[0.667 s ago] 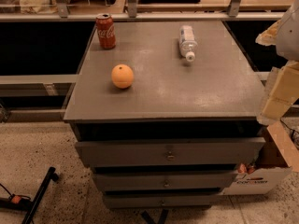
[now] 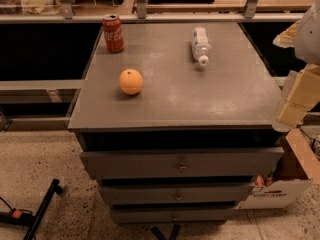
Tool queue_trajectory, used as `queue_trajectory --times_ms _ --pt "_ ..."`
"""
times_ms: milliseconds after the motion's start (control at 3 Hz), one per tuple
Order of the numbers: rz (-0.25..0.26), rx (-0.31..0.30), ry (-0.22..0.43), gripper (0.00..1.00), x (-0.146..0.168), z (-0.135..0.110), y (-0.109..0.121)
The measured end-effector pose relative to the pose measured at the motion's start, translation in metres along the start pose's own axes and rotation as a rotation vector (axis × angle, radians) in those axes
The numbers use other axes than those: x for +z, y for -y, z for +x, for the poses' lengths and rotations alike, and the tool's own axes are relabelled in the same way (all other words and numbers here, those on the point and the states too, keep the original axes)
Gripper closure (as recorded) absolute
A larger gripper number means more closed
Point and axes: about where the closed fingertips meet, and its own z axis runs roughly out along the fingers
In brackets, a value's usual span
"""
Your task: Move orange near coke can
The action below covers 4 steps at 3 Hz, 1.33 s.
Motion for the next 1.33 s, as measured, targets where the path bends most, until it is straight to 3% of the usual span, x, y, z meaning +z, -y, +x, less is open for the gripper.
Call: queue_trajectory --times_ms 333,1000,1333 --pt "0.019 -0.004 0.049 0.0 0.005 -0.015 0.008" --pt "0.054 -0.056 0.231 0.0 0.009 -0.089 0.031" --pt "0.054 -0.057 0.231 0.0 0.009 -0.089 0.031"
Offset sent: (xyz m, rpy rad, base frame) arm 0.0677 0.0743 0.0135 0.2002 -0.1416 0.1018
